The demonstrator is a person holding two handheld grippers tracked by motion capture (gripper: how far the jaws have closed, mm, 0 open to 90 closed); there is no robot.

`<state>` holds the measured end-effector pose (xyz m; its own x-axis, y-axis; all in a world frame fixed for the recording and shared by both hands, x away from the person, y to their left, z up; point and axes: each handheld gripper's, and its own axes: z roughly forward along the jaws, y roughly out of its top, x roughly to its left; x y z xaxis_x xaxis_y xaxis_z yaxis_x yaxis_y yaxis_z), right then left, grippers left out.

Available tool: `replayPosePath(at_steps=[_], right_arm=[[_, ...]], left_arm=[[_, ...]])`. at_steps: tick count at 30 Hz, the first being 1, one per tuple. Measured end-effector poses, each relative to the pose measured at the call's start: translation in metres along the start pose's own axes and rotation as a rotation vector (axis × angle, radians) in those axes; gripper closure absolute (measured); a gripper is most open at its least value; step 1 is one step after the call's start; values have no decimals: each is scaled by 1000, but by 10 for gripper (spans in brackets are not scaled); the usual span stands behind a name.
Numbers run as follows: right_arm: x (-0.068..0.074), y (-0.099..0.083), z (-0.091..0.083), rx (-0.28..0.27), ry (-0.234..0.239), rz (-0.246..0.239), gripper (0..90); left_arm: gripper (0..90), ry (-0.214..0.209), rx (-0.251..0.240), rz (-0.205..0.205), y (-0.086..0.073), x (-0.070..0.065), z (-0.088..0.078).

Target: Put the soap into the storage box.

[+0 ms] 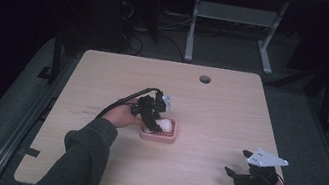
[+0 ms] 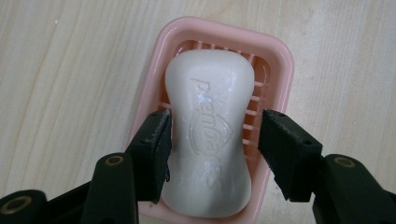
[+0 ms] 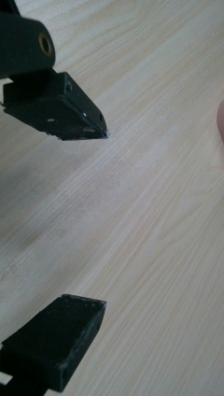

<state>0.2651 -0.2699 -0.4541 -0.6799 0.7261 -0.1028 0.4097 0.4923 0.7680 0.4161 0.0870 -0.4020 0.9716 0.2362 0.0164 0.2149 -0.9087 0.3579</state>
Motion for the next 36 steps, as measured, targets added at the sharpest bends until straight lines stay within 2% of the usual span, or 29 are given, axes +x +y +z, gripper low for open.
replayPosePath(at_steps=[8, 19, 30, 36], right_arm=[[-1, 0, -1, -2, -1, 1, 138], [2, 2, 0, 5, 0, -2, 137], [4, 4, 1, 6, -1, -10, 138], [4, 4, 2, 10, -4, -14, 138]], left_arm=[[433, 24, -5, -5, -3, -1, -7], [415, 32, -23, -25, -15, -3, -20], [399, 42, -45, -39, -23, -8, -26], [390, 51, -42, -27, -26, -11, -31]])
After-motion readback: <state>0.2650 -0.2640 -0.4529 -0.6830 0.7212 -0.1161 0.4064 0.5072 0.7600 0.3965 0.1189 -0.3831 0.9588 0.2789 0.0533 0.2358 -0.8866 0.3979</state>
